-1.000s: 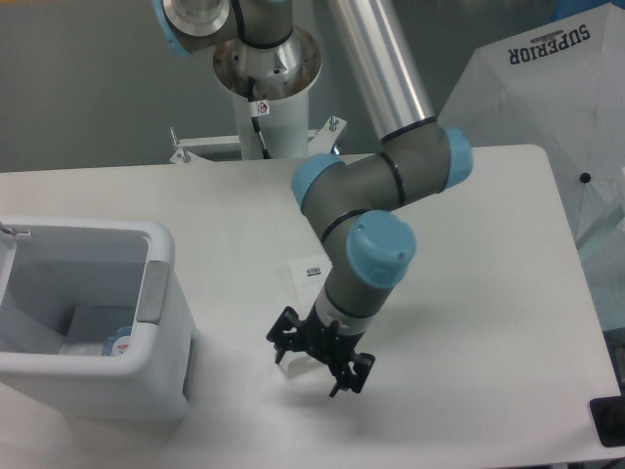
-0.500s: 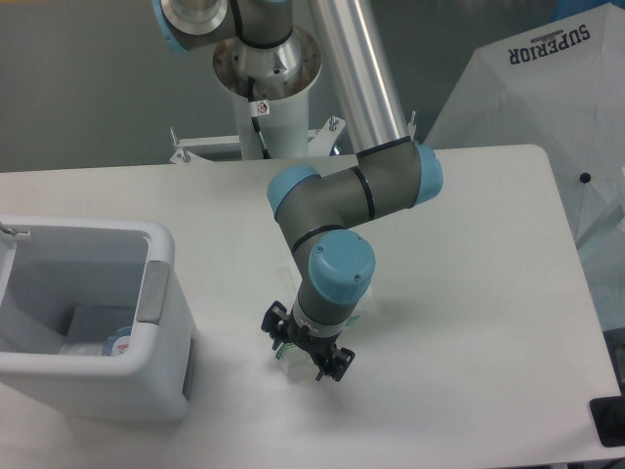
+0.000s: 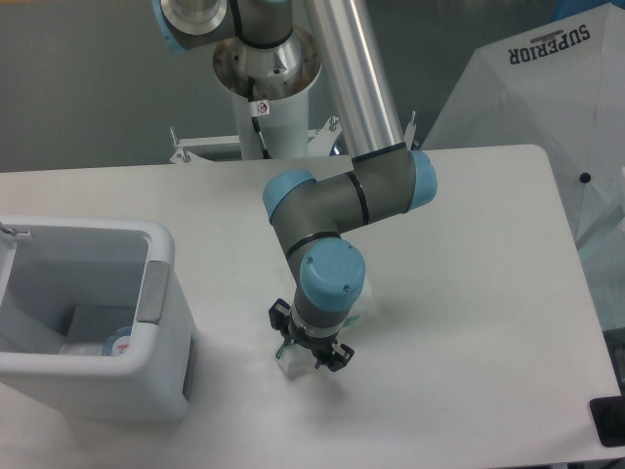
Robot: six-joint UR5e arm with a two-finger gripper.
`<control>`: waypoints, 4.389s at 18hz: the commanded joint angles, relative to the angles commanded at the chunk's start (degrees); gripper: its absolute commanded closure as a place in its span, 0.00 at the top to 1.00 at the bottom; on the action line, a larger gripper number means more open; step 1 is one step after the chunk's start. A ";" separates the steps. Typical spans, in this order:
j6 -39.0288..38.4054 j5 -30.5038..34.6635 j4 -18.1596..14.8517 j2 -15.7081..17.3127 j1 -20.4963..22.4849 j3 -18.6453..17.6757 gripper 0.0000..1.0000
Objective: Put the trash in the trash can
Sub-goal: 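Lower onto the wrapper, pinch it, and lift it off the table, then carry the wrapper over the bin and release it inside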
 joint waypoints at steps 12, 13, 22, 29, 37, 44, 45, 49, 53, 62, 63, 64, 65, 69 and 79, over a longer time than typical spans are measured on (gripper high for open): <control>0.09 0.89 -2.46 2.10 -0.01 0.88 0.00; 0.09 0.63 -2.46 3.07 0.34 0.97 0.00; 0.00 -12.80 -2.72 10.80 5.79 5.27 0.00; -3.15 -22.82 -8.61 13.27 8.17 12.91 0.00; -10.63 -32.06 -8.17 16.43 8.43 15.82 0.00; -18.35 -38.57 -5.99 19.77 7.82 17.22 0.00; -19.76 -39.09 -5.19 20.21 7.64 17.49 0.00; -23.90 -41.99 -3.17 22.85 7.38 17.84 0.00; -25.13 -44.37 -3.08 25.31 6.94 17.75 0.00; -26.28 -44.11 1.30 26.02 0.53 16.27 0.00; -26.28 -44.02 2.88 25.93 0.09 15.39 0.00; -26.19 -43.85 4.03 25.75 -0.35 14.77 0.00; -26.02 -43.67 4.56 25.32 -0.97 14.33 0.00; -24.70 -43.58 4.92 24.17 -2.64 13.45 0.00; -17.23 -41.74 5.27 24.52 -4.93 7.56 0.59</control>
